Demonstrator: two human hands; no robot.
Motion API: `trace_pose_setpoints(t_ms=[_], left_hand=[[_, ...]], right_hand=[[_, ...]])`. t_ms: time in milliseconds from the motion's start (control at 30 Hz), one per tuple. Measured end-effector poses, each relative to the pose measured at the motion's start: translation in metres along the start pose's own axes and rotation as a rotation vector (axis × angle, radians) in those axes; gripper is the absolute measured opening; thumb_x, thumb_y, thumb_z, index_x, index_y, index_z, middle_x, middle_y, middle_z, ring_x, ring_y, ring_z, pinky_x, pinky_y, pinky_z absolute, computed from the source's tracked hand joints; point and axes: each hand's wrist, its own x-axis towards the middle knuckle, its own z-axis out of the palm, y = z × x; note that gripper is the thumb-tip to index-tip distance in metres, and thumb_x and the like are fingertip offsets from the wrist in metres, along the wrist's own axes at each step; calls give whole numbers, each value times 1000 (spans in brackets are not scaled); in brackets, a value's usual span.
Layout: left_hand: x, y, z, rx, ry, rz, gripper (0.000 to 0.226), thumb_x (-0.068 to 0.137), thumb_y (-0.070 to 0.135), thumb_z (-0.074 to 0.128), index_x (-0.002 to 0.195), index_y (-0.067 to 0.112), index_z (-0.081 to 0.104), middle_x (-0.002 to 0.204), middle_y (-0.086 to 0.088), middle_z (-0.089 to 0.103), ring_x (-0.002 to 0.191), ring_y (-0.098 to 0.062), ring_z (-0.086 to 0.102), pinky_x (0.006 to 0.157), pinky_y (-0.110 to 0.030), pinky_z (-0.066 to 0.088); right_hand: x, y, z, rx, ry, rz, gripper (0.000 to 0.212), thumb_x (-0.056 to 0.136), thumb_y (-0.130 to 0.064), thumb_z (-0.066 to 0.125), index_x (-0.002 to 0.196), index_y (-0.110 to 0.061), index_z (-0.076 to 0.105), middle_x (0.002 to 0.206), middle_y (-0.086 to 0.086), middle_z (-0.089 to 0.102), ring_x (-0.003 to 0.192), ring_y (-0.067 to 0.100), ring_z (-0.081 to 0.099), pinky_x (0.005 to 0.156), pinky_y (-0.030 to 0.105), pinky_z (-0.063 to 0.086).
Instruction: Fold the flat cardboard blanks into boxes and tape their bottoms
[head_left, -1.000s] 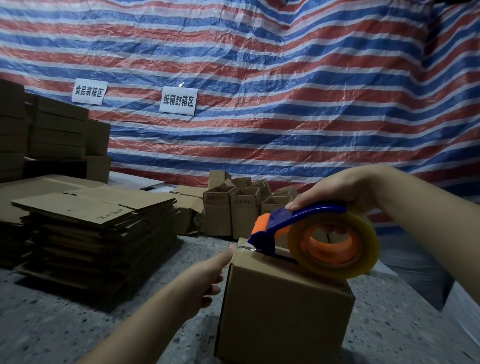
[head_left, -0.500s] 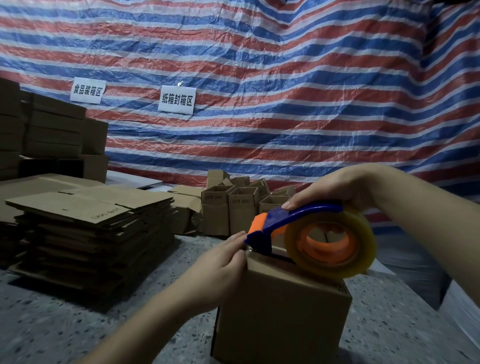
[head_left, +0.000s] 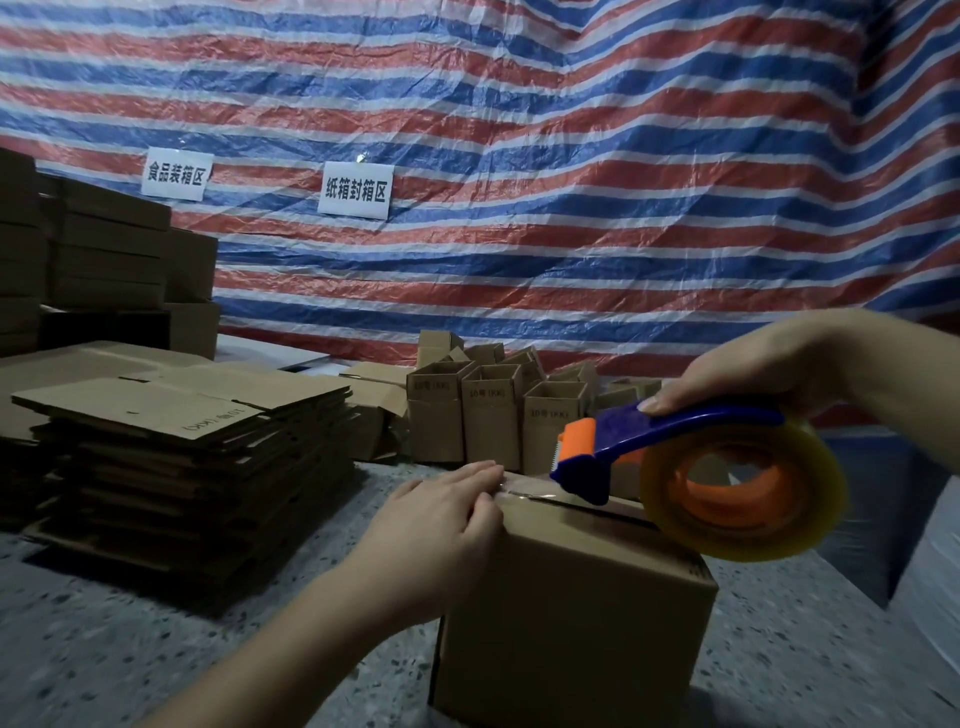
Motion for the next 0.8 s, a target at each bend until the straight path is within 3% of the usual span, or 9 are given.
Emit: trace_pose_setpoints(t_ms=[167,233,300,400,467,567,600,700,800], left_hand=[[6,0,-12,94,-84,42,50,105,41,23,155,40,15,160,16,27,145,-2,20,116,-26,9],[8,4,-14,180,-86,58,54,104,46,21,155,40,5,161,12,25,148,-5,14,119,-31,4],[9,11,-11,280,-64,105,57,103,53,19,156,37,6,163,10,17,150,-7,7,118,-32,-2],[8,23,-2,290,-96,144,64,99,62,19,156,32,16,164,7,13,150,-8,7,118,-30,0],[7,26,0,271,-121,113,75,93,71,15,156,30,14,164,7,16,150,-8,11,118,-28,5],[8,25,-2,317,-157,114,88,83,77,6,157,30,8,164,7,16,150,-8,12,120,-30,5],[8,26,-2,327,-164,116,86,85,77,8,157,30,8,164,7,16,150,-8,12,120,-31,6],[7,26,-3,335,-173,113,79,91,73,14,157,30,12,164,8,18,150,-8,13,121,-34,5],[7,25,-3,349,-175,112,76,93,72,16,157,30,15,163,8,20,149,-8,14,122,-37,5]], right_hand=[[-1,-13,8,-4,-48,18,38,74,-37,83,102,-11,81,100,10,77,83,22,73,76,35,61],[-4,-27,12,-136,-132,103,44,70,-50,81,102,-18,81,87,6,77,72,17,73,64,32,60],[-6,-39,16,-251,-186,159,52,62,-60,79,98,-22,78,82,5,76,66,16,72,59,28,57],[-7,-48,19,-282,-211,164,31,62,-63,75,73,-34,81,77,2,74,65,14,70,61,27,57],[-11,-46,18,-271,-215,172,30,63,-62,75,74,-35,81,76,3,74,64,13,70,59,27,57],[-15,-33,6,-219,-165,174,67,58,-62,80,107,-16,74,80,7,75,65,17,71,56,28,56],[-16,-28,3,-187,-158,171,70,58,-61,81,109,-14,72,82,9,75,65,18,72,56,28,56],[-20,-11,1,-86,-101,129,55,60,-52,84,100,-14,77,95,13,76,76,23,72,59,31,58],[-18,8,-6,-40,12,78,47,71,-40,84,104,-7,79,115,20,73,88,27,70,69,34,59]])
